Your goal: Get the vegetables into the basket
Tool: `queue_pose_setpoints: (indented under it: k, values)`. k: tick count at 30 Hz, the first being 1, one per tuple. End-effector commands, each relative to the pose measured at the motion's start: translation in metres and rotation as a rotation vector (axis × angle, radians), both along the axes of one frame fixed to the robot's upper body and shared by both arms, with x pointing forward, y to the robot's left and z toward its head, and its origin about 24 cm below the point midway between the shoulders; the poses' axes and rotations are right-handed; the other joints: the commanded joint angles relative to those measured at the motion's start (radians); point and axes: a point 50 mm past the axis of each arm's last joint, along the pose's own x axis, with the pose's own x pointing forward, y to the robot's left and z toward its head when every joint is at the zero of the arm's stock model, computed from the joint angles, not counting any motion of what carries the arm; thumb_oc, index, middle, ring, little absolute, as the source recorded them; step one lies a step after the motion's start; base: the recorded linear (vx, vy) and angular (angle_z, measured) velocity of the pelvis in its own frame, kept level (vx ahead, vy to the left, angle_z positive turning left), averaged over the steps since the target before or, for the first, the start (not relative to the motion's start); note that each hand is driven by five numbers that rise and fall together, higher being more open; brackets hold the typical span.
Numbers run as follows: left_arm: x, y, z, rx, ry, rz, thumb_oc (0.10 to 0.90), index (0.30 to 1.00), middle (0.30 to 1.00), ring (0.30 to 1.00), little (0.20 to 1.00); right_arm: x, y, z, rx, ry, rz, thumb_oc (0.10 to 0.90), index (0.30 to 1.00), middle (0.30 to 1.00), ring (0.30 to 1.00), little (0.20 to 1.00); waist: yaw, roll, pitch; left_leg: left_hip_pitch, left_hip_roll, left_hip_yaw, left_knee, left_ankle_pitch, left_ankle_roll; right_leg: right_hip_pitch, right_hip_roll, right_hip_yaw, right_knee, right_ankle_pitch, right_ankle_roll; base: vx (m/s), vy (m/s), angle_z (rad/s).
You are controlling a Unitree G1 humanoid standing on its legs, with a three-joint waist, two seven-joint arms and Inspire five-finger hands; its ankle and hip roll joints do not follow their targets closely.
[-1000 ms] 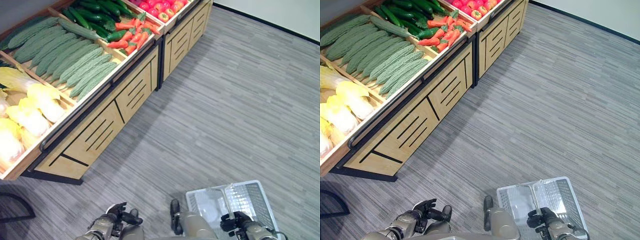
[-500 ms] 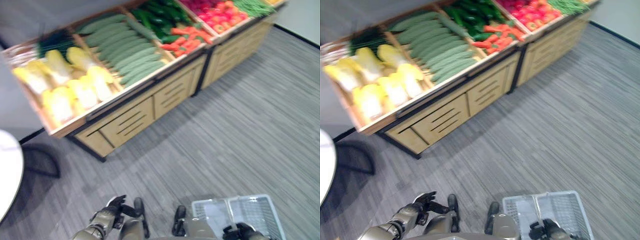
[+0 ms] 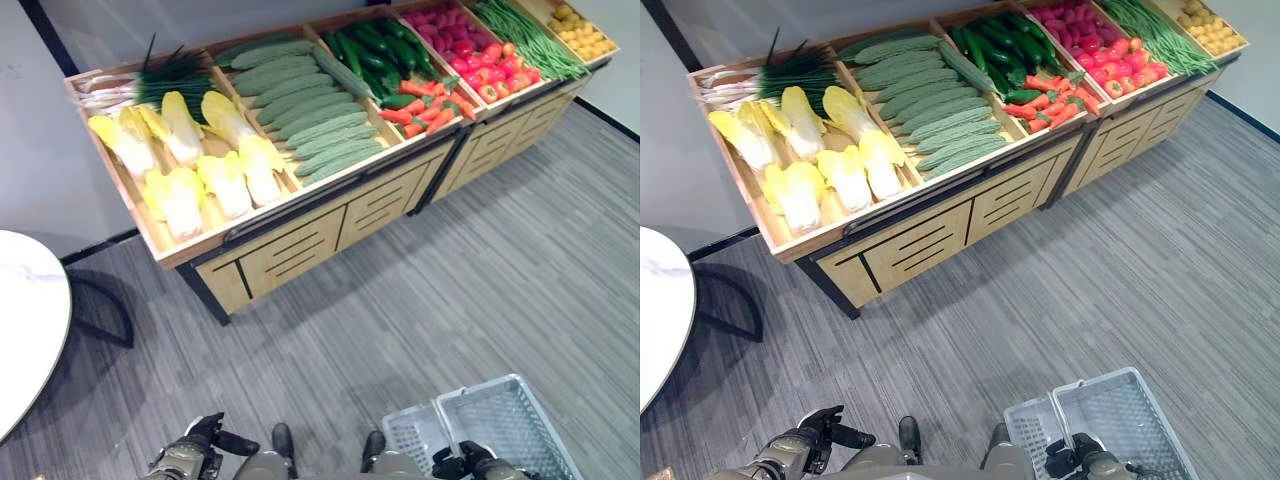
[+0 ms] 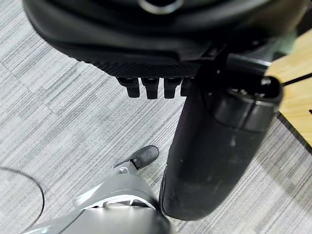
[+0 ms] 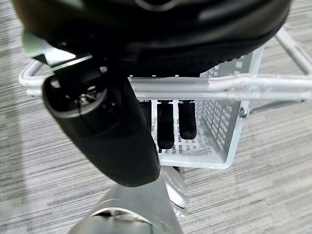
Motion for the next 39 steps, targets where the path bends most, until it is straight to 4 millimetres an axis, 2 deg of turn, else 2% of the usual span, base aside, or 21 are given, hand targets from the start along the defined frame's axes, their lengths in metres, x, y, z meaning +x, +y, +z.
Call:
queue_pose_setpoints:
  k: [1,3,5,9,12,14,16,23,24,26,28,29,32,39]
  values:
    - [0.006,0.002,0.002,0.006,-0.020,0.002,0.900,1.000,1.000,1.000,1.000,0.006,0.002,0.001,0.016,-0.018,0.009,0.400,0.300,0.300,0.300,0.300,-0.008,-0.012,0.047,-0.028,0.014,-0.129,0.053,-0.063,-0.034,-0.029,-0.037,0.144,0.068,0.152,0.078,0.03,0.071,0.09]
    - [0.005,0.003,0.002,0.013,-0.013,-0.009,0.900,1.000,1.000,1.000,1.000,0.007,0.002,0.001,0.018,-0.019,0.011,0.400,0.300,0.300,0.300,0.300,-0.022,0.000,0.050,-0.004,0.009,-0.163,0.040,-0.068,-0.033,-0.062,0.005,0.222,0.054,0.143,0.062,0.08,0.037,0.34]
    - [0.005,0.004,0.003,0.019,-0.010,-0.010,0.900,1.000,1.000,1.000,1.000,0.009,0.000,0.002,0.016,-0.024,0.008,0.400,0.300,0.300,0.300,0.300,-0.037,0.006,0.060,0.013,0.009,-0.193,0.039,-0.076,-0.041,-0.095,0.016,0.263,-0.010,0.150,0.056,0.13,-0.027,0.44]
    - [0.004,0.007,0.003,0.032,-0.005,-0.005,0.900,1.000,1.000,1.000,1.000,0.009,0.000,0.002,0.014,-0.017,0.018,0.400,0.300,0.300,0.300,0.300,-0.068,0.000,0.083,0.045,0.001,-0.263,0.046,-0.094,-0.047,-0.172,0.048,0.354,-0.097,0.183,0.071,0.15,-0.062,0.36]
    - [0.001,0.009,0.002,0.039,0.003,0.009,0.900,1.000,1.000,1.000,1.000,0.002,0.000,0.001,0.019,0.000,0.009,0.400,0.300,0.300,0.300,0.300,-0.087,-0.005,0.086,0.061,-0.008,-0.331,0.024,-0.089,-0.052,-0.185,0.099,0.400,-0.113,0.182,0.073,0.10,-0.095,0.85]
    - [-0.001,0.008,0.002,0.039,0.011,0.007,0.900,1.000,1.000,1.000,1.000,-0.004,-0.001,-0.001,0.017,0.017,0.002,0.400,0.300,0.300,0.300,0.300,-0.090,-0.007,0.080,0.059,-0.010,-0.350,0.021,-0.086,-0.055,-0.164,0.104,0.404,-0.116,0.167,0.067,0.05,-0.134,1.20]
    - [-0.003,0.007,0.001,0.037,0.016,0.016,0.900,1.000,1.000,1.000,1.000,-0.006,-0.002,-0.001,0.011,0.026,0.004,0.400,0.300,0.300,0.300,0.300,-0.083,-0.001,0.061,0.053,0.011,-0.379,0.000,-0.065,-0.070,-0.136,0.123,0.413,-0.098,0.133,0.053,0.06,-0.221,0.60]
    - [-0.002,0.002,-0.001,0.015,0.016,0.037,0.900,1.000,1.000,1.000,1.000,-0.006,-0.003,0.000,0.002,0.023,0.017,0.400,0.300,0.300,0.300,0.300,-0.072,0.013,0.038,0.022,0.078,-0.462,0.009,-0.038,-0.124,-0.093,0.155,0.345,-0.072,0.059,0.012,0.04,-0.229,0.53]
    - [-0.001,-0.001,-0.001,0.008,0.018,0.038,0.900,1.000,1.000,1.000,1.000,-0.005,-0.005,0.000,-0.001,0.019,0.021,0.400,0.300,0.300,0.300,0.300,-0.069,0.009,0.032,0.003,0.086,-0.469,0.026,-0.031,-0.137,-0.071,0.155,0.315,-0.083,0.056,0.003,0.06,-0.176,0.74]
    - [-0.001,-0.003,-0.002,0.004,0.019,0.031,0.900,1.000,1.000,1.000,1.000,-0.005,-0.006,0.001,-0.004,0.022,0.024,0.400,0.300,0.300,0.300,0.300,-0.073,0.008,0.029,-0.012,0.088,-0.461,0.036,-0.024,-0.144,-0.056,0.148,0.288,-0.096,0.057,0.000,0.01,-0.109,0.69]
    - [0.005,-0.012,-0.002,-0.008,0.009,-0.006,0.900,1.000,1.000,1.000,1.000,-0.004,-0.012,0.003,-0.018,0.011,0.013,0.400,0.300,0.300,0.300,0.300,-0.102,0.010,0.027,-0.051,0.118,-0.244,0.056,0.008,-0.145,-0.026,0.104,0.223,-0.125,0.069,0.010,-0.09,0.032,0.74]
    - [0.007,-0.014,-0.002,-0.012,0.002,-0.009,0.900,1.000,1.000,1.000,1.000,-0.002,-0.013,0.004,-0.021,0.007,0.012,0.400,0.300,0.300,0.300,0.300,-0.105,0.015,0.027,-0.049,0.129,-0.191,0.053,0.015,-0.146,-0.025,0.100,0.215,-0.129,0.074,0.012,-0.03,0.061,1.17]
    - [-0.005,-0.013,-0.005,-0.018,0.027,0.009,0.900,1.000,1.000,1.000,1.000,-0.001,-0.010,0.003,-0.019,0.019,0.026,0.400,0.300,0.300,0.300,0.300,-0.094,0.020,0.002,-0.024,0.113,-0.199,0.041,-0.014,-0.130,-0.018,0.103,0.243,-0.149,0.084,0.017,0.03,0.042,0.29]
    - [-0.008,-0.008,-0.005,0.005,0.034,-0.001,0.900,1.000,1.000,1.000,1.000,0.001,0.000,0.000,0.000,0.023,0.057,0.400,0.300,0.300,0.300,0.300,-0.078,0.006,-0.005,0.002,0.092,-0.185,0.036,-0.035,-0.111,-0.015,0.085,0.264,-0.153,0.094,0.025,0.01,0.063,-0.30]
